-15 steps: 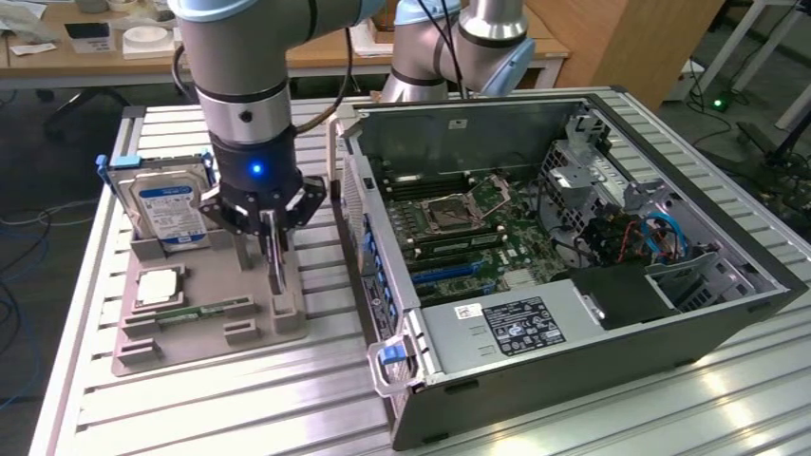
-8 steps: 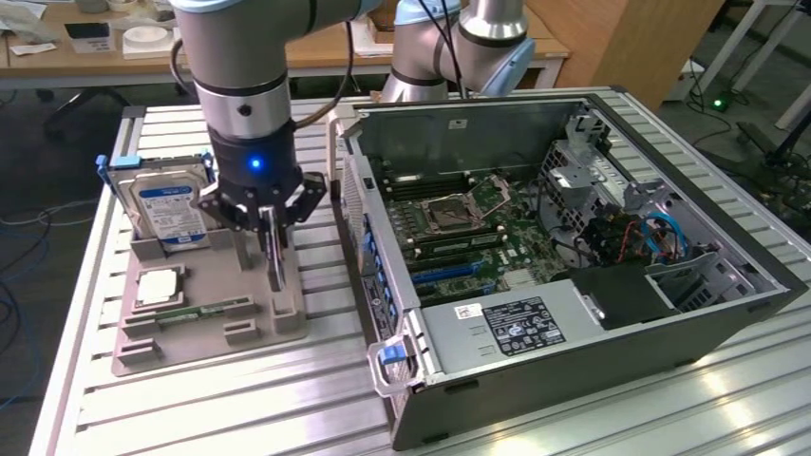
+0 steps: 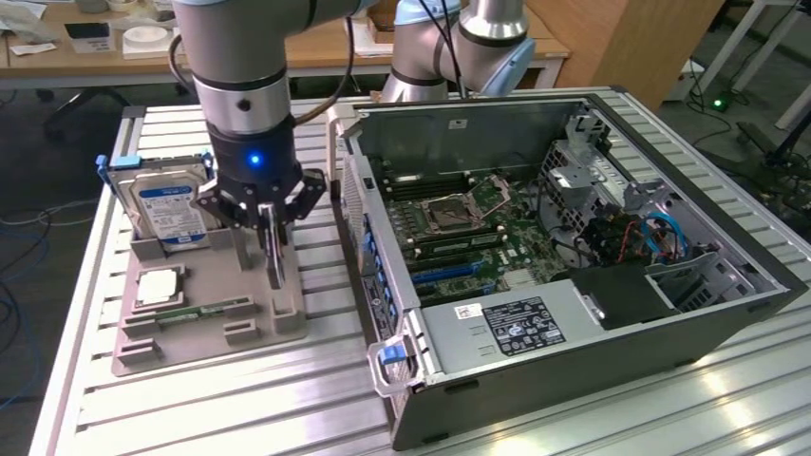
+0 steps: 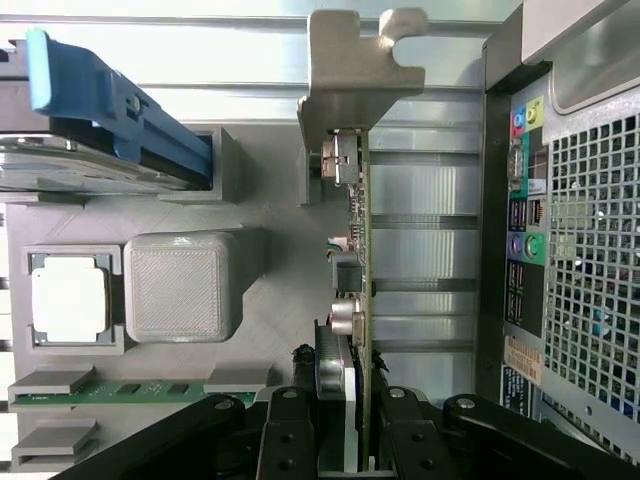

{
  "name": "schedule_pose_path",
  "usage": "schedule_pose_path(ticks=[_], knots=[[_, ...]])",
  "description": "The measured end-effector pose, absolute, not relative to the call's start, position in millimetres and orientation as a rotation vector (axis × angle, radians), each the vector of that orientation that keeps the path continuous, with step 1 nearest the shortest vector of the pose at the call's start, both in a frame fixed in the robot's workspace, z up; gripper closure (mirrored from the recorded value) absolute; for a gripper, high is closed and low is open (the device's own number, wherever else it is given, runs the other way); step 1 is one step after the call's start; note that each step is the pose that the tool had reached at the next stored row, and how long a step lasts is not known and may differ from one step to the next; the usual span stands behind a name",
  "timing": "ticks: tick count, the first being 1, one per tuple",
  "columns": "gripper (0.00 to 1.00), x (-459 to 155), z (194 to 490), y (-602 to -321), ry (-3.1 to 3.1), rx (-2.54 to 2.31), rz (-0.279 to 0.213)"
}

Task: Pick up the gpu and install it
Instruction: 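Pick up the gpu and move the gpu toward the slot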

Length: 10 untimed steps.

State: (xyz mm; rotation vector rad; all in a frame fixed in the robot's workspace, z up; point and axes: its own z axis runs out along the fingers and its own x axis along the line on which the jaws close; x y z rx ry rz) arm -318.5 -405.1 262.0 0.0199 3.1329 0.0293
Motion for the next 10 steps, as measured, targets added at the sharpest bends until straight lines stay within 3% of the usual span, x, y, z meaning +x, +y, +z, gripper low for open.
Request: schedule_pose_path(ticks=[10], knots=[[0.72,-318.5,268.5,-405.1,3.133,0.02,0.031]])
